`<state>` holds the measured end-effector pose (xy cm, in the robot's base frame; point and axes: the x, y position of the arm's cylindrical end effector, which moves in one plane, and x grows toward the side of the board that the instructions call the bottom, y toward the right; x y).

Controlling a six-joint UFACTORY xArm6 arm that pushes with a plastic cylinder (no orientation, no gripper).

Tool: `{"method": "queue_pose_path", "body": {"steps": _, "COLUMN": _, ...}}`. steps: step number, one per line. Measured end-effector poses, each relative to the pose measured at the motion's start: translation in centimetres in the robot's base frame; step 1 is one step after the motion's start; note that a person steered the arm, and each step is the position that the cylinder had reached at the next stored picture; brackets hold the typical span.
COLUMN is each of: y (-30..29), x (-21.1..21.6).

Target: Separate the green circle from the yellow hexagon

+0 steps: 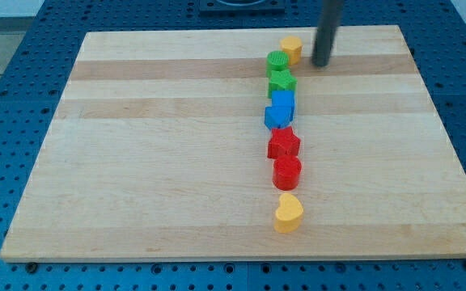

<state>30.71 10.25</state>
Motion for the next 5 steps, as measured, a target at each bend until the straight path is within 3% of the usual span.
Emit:
{"method": "queue_pose_path", "body": {"steps": 1, "y": -4.5, "x": -0.1}}
{"method": "queue_pose_path", "body": {"steps": 3, "y": -2.6, "x": -3.5}}
{"method": "queue_pose_path", "body": {"steps": 5, "y": -16.3, "x": -3.7}}
